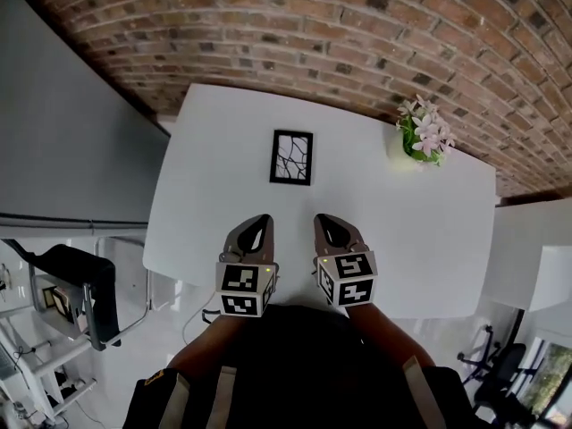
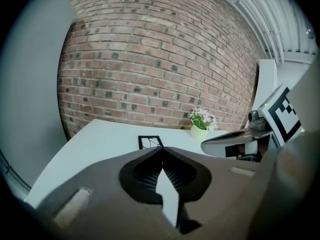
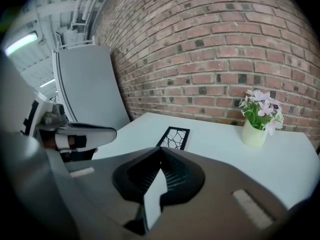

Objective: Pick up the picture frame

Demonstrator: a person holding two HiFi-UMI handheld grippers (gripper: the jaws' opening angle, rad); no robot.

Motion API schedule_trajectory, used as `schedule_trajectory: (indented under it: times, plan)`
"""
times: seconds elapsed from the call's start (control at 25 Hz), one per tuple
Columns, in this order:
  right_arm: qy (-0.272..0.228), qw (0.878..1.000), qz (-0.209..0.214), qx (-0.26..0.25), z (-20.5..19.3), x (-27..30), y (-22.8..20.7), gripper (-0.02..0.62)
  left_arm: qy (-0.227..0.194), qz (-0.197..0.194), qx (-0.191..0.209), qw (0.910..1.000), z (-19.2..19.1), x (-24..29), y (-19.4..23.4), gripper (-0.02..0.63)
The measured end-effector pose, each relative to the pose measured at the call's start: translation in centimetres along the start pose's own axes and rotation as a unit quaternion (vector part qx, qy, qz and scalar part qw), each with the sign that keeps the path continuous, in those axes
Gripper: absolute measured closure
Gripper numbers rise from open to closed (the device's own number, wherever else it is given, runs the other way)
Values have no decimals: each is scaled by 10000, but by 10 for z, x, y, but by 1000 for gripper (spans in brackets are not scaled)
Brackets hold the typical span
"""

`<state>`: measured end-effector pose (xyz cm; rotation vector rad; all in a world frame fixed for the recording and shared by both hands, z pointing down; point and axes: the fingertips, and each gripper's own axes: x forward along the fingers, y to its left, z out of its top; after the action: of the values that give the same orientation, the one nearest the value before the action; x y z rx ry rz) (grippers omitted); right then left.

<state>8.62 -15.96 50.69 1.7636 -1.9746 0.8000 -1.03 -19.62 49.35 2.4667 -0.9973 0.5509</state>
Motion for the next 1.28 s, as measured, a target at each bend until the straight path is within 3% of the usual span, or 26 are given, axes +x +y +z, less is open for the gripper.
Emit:
schedule_trajectory:
  times: [0.36,0.4,0.56,0.96,1.28]
  plan:
    - [388,9990,-209,110,1,54,-16,591,402,-153,80,9990,-4,59,29,609]
    - [447,9987,-216,136,-1,60,-18,562,410,-128,105,9990,-4,65,32,609]
    - [715,9965,-314,302,-15,82,-30,548,611,-14,161,9980,-13,88,46,595]
    - [1114,9906,-468,641,-30,131,-54,512,1164,-190,-193,9928,-42,141,66,518]
    - [1271,9868,-547,847,-37,152,-66,499,1471,-177,-363,9883,-58,163,71,510]
